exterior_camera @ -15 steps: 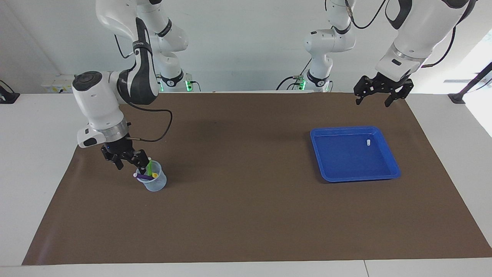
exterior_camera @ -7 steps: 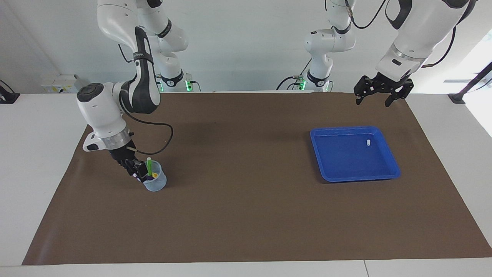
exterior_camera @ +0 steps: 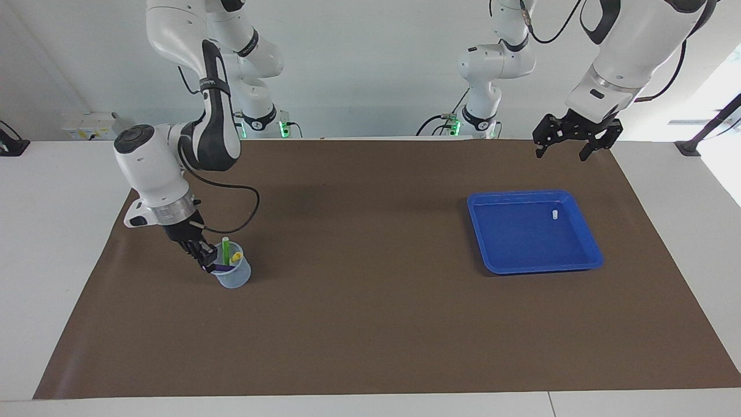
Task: Right arm passes pens to left for tray arrangement
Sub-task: 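Grasp the purple pen and pull it up from the cup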
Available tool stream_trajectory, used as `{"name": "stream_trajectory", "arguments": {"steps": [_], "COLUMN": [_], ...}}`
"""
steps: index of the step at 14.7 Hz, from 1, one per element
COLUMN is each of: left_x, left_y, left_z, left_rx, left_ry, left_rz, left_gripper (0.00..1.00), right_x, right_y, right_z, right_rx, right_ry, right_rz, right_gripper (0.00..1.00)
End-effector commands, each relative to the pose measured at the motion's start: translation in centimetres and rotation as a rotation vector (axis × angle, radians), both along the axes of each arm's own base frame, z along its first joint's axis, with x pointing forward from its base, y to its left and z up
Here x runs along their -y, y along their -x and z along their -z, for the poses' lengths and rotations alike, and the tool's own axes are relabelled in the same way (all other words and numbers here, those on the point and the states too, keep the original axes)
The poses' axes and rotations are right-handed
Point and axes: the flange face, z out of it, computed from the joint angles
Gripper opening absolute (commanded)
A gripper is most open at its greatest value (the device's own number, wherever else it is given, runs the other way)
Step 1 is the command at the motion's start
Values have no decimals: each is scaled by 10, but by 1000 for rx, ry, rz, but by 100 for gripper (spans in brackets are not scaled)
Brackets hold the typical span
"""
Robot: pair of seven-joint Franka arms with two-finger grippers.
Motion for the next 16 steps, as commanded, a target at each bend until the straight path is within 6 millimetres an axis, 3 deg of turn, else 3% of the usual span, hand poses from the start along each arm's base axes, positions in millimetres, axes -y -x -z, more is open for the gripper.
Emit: {"name": "stream_trajectory", "arguments": {"steps": [1, 4, 10, 14, 16], "left_x": [-3, -4, -3, 2, 11], "left_y": [7, 8, 8, 8, 8], "left_z": [1, 0, -1, -1, -1], "left_rx": [-5, -3, 1, -5, -31], "left_ry": [5, 5, 7, 72, 141], "left_rz": [-5, -7, -8, -59, -234], "left_gripper": [100, 100, 100, 100, 100], "right_x": [0, -1, -11, -40, -82], "right_y": [0, 5, 25, 26, 28], "right_z": [-16, -55, -157, -175, -175], "right_rx": [19, 28, 33, 27, 16], "right_ry": [-13, -17, -26, -40, -93], "right_rz": [20, 9, -31, -58, 6], "right_gripper": [0, 0, 0, 0, 0]}}
